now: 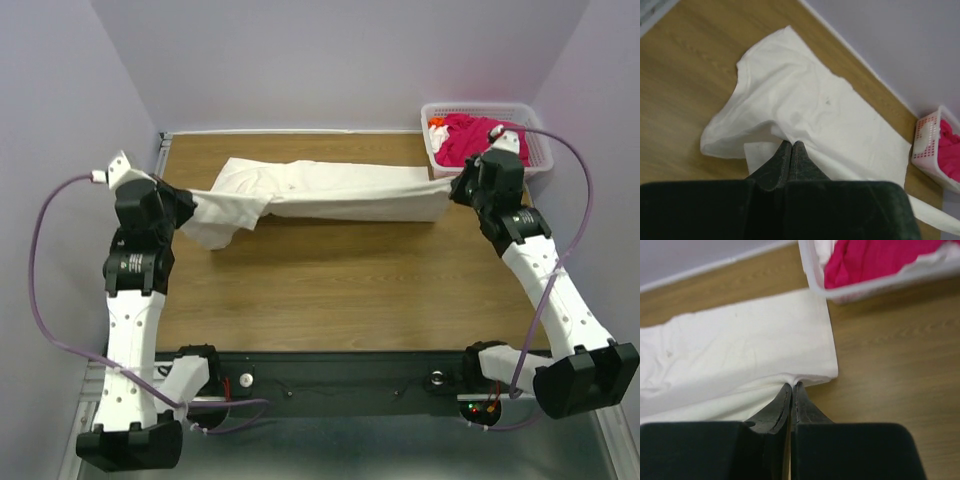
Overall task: Fold and stack the t-shirts
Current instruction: Flatten the tshirt out
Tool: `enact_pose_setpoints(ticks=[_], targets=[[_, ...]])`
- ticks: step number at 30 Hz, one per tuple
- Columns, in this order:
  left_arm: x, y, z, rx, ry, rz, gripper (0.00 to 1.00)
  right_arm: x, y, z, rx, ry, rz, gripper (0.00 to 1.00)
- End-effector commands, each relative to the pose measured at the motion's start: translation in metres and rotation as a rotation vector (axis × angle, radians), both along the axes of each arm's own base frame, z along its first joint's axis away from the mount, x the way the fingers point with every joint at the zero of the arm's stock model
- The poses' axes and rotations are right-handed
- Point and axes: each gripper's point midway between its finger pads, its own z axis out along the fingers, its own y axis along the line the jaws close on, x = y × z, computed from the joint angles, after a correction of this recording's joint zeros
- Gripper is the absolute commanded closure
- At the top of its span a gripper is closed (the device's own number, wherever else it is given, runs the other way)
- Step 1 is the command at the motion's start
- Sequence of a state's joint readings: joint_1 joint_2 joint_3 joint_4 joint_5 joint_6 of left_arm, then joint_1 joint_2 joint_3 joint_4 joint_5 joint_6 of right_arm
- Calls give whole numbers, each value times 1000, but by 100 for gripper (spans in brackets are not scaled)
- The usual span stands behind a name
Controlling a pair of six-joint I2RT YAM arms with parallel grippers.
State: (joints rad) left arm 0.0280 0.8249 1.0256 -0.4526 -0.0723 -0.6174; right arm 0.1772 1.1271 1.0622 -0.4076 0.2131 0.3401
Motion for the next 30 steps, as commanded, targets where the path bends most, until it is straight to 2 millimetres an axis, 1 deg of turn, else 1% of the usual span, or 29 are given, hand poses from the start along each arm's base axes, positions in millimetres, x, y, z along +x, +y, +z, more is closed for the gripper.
enact_pose_setpoints(ticks=[1, 2, 3, 4, 5, 6, 7, 8, 9, 10, 12, 13, 15, 16, 19, 20, 21, 22, 23, 24, 25, 26, 27, 28, 30], targets=[[38, 14, 114, 132, -256, 15, 100, 31, -21, 92, -102, -205, -75, 99], [43, 14, 135, 142, -300, 16, 100, 37, -22, 106, -110, -228, -81, 99], [47, 14, 153, 157, -335, 12, 100, 47, -22, 142, -106, -297, -88, 99], [49, 13, 191, 162, -408, 11, 100, 52, -21, 156, -115, -319, -84, 99], [49, 13, 212, 164, -455, 11, 100, 53, -21, 173, -112, -353, -86, 99], [46, 13, 230, 175, -497, 12, 100, 52, -20, 205, -100, -421, -82, 99], [35, 13, 263, 180, -574, 18, 100, 50, -21, 218, -106, -447, -80, 99], [29, 12, 280, 188, -619, 21, 100, 47, -20, 233, -105, -478, -76, 99], [21, 14, 294, 202, -656, 29, 100, 39, -18, 252, -102, -523, -60, 99], [1, 15, 318, 208, -732, 45, 100, 34, -18, 261, -114, -543, -49, 99], [-20, 16, 337, 229, -801, 62, 100, 23, -18, 274, -122, -578, -33, 99], [-43, 19, 349, 249, -855, 84, 100, 10, -18, 283, -127, -605, -19, 99], [-64, 22, 358, 270, -895, 112, 100, -3, -18, 289, -133, -630, -3, 99], [-86, 25, 366, 294, -926, 134, 100, -18, -18, 297, -141, -659, 12, 99], [-116, 27, 378, 326, -966, 157, 100, -40, -21, 305, -160, -695, 23, 99], [-134, 30, 386, 345, -989, 180, 100, -55, -24, 311, -166, -723, 21, 99], [-142, 31, 390, 356, -1001, 189, 100, -63, -25, 315, -172, -738, 23, 99], [-161, 34, 400, 361, -1035, 217, 100, -69, -25, 318, -179, -750, 28, 99], [-167, 36, 403, 376, -1034, 228, 100, -82, -27, 327, -179, -783, 28, 99], [-175, 36, 407, 381, -1046, 236, 100, -89, -25, 333, -182, -802, 44, 99], [-186, 37, 414, 384, -1070, 246, 100, -95, -26, 337, -186, -818, 47, 99], [-189, 37, 416, 387, -1076, 250, 100, -100, -26, 342, -191, -833, 50, 99], [-192, 37, 418, 393, -1080, 250, 100, -110, -27, 350, -188, -859, 50, 99], [-192, 37, 420, 398, -1085, 248, 100, -112, -27, 352, -187, -866, 51, 99], [-186, 36, 419, 404, -1077, 238, 100, -117, -26, 357, -186, -880, 60, 99]])
